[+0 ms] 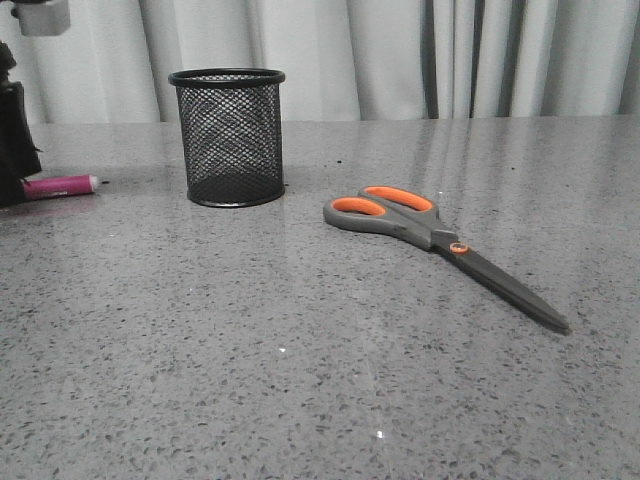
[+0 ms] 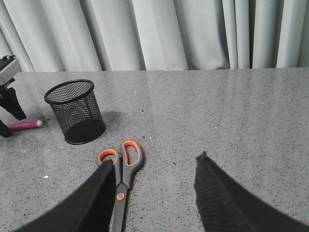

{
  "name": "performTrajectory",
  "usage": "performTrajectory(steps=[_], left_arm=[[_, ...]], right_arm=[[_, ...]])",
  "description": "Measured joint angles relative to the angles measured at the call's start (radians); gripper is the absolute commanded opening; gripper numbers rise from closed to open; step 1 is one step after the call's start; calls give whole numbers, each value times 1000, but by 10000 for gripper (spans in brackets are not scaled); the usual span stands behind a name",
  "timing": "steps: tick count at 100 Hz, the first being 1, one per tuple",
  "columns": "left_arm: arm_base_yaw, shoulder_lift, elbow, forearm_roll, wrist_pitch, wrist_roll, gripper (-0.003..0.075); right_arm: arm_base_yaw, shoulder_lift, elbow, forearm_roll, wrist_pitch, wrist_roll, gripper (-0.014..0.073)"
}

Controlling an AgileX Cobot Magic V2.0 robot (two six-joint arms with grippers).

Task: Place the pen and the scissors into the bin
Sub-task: 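Lower the left gripper and grasp the pink marker, then lift the marker and drop it upright into the black mesh cup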

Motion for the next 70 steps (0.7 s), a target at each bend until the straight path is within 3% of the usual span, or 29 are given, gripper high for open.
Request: performTrajectory(steps=[23, 43, 70], left_arm=[[-24, 21, -14, -12, 9, 0, 270], [-26, 37, -18, -44, 13, -91, -20], [-26, 33, -15, -105, 3, -188, -19]], right_arm=[[0, 0, 0, -2, 0, 0, 340], [0, 0, 0, -2, 0, 0, 340], [0, 0, 0, -2, 0, 0, 340]])
